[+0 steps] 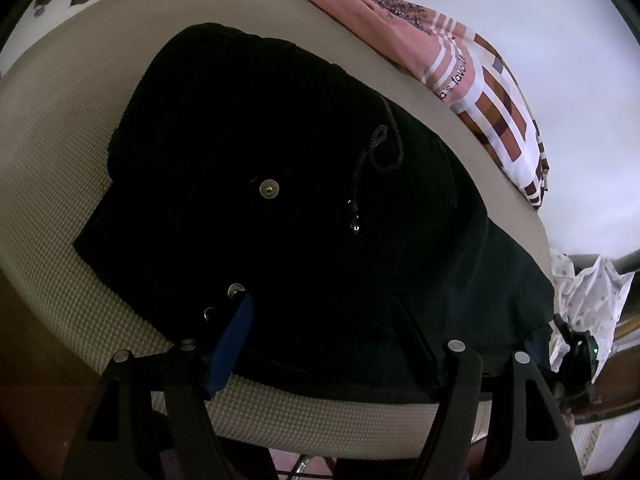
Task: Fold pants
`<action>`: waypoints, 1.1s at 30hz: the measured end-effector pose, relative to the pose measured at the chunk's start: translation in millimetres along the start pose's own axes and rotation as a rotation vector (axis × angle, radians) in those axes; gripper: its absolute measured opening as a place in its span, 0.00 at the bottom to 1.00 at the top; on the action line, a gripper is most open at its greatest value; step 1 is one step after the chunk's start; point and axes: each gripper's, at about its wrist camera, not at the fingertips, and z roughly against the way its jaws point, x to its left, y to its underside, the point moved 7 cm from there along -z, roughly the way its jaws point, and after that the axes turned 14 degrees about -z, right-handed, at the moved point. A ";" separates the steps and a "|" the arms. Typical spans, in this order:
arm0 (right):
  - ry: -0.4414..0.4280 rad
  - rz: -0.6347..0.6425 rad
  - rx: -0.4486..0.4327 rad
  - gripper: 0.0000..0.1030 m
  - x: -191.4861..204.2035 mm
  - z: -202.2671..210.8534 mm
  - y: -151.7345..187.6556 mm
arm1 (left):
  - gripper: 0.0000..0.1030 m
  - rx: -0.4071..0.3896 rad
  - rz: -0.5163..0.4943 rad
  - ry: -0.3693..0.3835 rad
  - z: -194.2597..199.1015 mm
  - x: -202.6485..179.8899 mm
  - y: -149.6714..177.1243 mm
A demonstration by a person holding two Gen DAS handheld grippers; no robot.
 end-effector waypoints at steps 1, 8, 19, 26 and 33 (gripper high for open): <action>-0.016 -0.005 -0.002 0.79 2.5 -1.8 2.6 | 0.70 0.000 -0.001 -0.001 -0.2 0.2 0.1; -0.274 -0.140 0.019 0.80 16.8 -9.9 12.5 | 0.70 -0.001 0.004 0.005 0.0 0.2 -0.5; -0.359 -0.183 -0.187 0.80 3.2 34.9 -43.0 | 0.72 -0.005 -0.005 -0.004 -0.3 -0.4 1.1; -0.370 -0.033 -0.235 0.80 32.8 67.3 -51.0 | 0.72 -0.004 -0.034 0.064 2.1 -13.5 3.6; -0.169 -0.063 -0.051 0.80 -5.6 56.9 -17.1 | 0.72 0.091 -0.162 0.295 -7.7 -78.6 22.4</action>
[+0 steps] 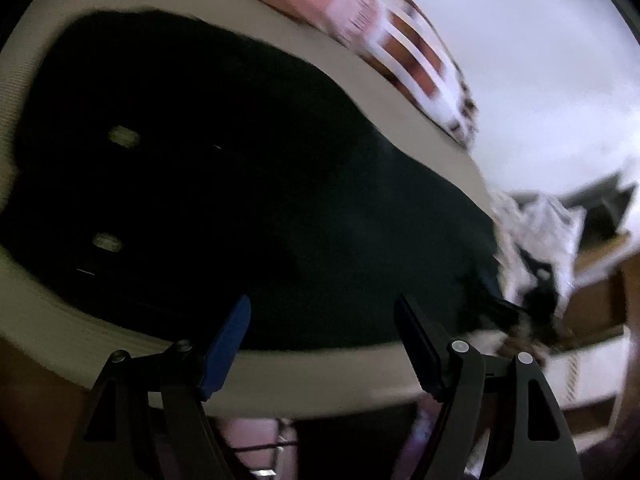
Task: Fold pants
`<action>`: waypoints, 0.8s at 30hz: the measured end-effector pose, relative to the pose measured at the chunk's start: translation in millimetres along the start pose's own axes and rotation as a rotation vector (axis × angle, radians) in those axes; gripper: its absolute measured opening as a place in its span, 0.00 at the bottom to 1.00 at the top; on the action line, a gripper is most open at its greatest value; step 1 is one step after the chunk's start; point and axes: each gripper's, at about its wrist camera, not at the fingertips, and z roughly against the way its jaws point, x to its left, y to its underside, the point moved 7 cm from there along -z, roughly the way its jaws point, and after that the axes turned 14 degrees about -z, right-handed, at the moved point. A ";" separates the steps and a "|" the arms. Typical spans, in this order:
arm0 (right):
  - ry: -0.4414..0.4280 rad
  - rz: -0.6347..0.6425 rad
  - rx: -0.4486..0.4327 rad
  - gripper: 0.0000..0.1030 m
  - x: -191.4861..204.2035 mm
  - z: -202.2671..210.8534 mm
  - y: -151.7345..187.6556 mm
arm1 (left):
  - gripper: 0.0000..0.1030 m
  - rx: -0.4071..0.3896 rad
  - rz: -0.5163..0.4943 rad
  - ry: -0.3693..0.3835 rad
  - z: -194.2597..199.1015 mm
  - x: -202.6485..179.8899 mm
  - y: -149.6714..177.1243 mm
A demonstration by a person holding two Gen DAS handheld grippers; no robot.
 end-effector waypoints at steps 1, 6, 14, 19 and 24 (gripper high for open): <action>0.027 -0.011 0.030 0.80 -6.6 -5.0 6.5 | 0.72 0.014 -0.006 0.038 -4.7 -8.6 0.9; 0.036 0.038 0.101 0.80 -0.5 -33.3 31.7 | 0.72 0.030 0.054 0.168 -15.2 -32.0 -1.4; 0.034 0.118 0.267 0.09 17.6 -84.1 80.4 | 0.72 0.083 0.217 0.286 -36.6 -49.0 -6.5; -0.057 0.041 0.277 0.09 28.5 -69.7 73.3 | 0.72 0.109 0.272 0.314 -60.9 -70.7 -12.1; -0.092 0.027 0.290 0.09 50.9 -69.3 73.6 | 0.72 0.025 0.333 0.274 -78.2 -74.0 -32.5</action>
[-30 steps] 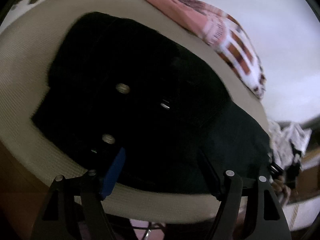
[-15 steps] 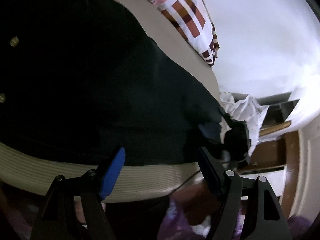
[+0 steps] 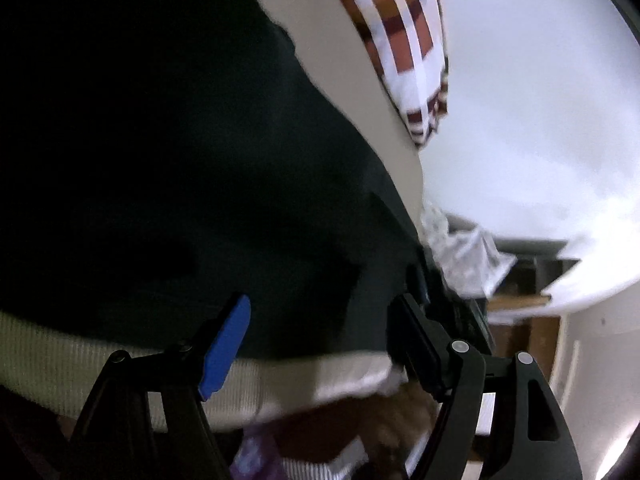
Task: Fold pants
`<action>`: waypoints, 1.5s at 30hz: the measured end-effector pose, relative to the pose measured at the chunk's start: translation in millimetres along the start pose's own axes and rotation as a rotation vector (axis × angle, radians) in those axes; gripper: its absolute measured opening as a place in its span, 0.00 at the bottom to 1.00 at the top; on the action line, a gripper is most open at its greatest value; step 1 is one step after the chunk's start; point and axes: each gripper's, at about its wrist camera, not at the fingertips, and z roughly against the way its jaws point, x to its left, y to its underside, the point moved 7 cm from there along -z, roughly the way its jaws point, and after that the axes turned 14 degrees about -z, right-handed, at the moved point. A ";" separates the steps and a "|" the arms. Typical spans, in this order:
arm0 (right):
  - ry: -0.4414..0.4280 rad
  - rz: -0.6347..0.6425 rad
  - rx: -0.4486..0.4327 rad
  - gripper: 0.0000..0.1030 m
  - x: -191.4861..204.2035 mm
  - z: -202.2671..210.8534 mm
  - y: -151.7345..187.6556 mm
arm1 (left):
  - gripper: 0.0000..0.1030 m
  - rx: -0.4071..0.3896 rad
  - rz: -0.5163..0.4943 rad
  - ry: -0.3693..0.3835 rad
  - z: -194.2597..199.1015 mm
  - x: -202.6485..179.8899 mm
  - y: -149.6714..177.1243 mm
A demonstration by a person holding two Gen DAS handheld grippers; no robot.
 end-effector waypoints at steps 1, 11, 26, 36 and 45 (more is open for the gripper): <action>-0.002 0.001 0.000 0.09 2.5 -1.1 -0.4 | 0.72 -0.012 0.015 -0.004 -3.2 0.4 -4.1; -0.010 -0.022 -0.004 0.09 1.8 0.5 1.9 | 0.29 -0.163 0.039 -0.007 -10.2 3.2 -35.8; -0.240 -0.193 -0.265 0.73 -26.8 10.1 -48.5 | 0.15 -0.239 -0.064 0.031 10.8 -18.8 -46.8; -0.282 -0.136 -0.571 0.73 -22.6 110.3 -107.2 | 0.15 -0.221 -0.078 0.030 9.2 -18.0 -44.2; -0.128 -0.115 -0.531 0.11 -37.1 112.2 -123.8 | 0.15 -0.187 -0.095 -0.005 4.8 -14.2 -37.5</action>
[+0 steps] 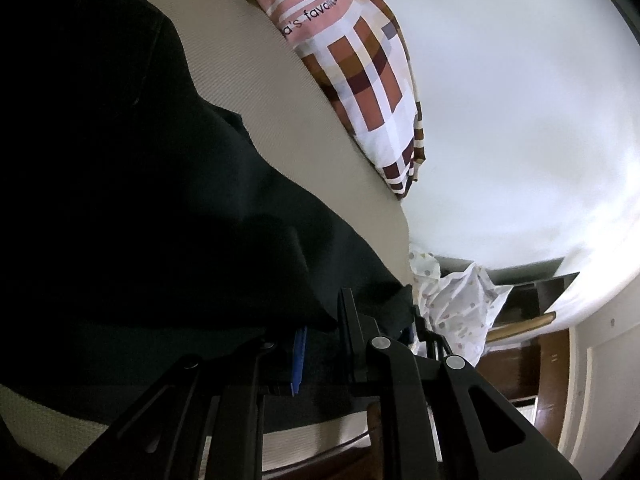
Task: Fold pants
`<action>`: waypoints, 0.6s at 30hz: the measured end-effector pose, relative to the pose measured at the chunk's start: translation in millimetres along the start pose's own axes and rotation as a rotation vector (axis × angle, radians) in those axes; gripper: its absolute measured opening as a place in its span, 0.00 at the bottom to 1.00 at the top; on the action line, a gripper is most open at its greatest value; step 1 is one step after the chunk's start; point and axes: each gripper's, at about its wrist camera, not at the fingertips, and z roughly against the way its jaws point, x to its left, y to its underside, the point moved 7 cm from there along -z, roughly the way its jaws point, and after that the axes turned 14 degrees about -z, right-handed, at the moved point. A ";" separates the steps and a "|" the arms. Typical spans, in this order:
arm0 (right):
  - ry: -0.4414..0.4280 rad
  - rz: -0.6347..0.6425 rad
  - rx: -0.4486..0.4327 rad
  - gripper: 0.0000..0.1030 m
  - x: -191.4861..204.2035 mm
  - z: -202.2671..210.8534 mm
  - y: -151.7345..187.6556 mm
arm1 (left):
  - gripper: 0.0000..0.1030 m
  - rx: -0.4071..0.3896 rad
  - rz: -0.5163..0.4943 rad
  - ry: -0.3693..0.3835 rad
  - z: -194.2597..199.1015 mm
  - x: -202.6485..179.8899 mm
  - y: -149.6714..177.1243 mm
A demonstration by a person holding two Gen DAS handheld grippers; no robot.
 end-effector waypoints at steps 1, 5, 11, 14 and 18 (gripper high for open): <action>0.039 0.022 0.000 0.10 -1.1 -0.8 -2.0 | 0.15 0.003 -0.006 -0.004 -0.1 0.1 0.3; 0.126 0.030 0.018 0.06 -9.8 0.1 -9.6 | 0.15 0.018 -0.017 -0.016 -2.0 1.7 3.0; 0.197 0.136 0.004 0.06 -1.7 45.8 -5.5 | 0.15 0.056 -0.072 -0.009 1.2 -2.5 13.6; 0.240 0.194 -0.009 0.05 1.2 79.5 5.0 | 0.15 0.101 -0.098 -0.011 3.1 -2.4 25.4; 0.341 0.236 -0.018 0.05 -15.0 114.8 19.6 | 0.15 0.175 -0.128 -0.040 1.6 5.0 45.4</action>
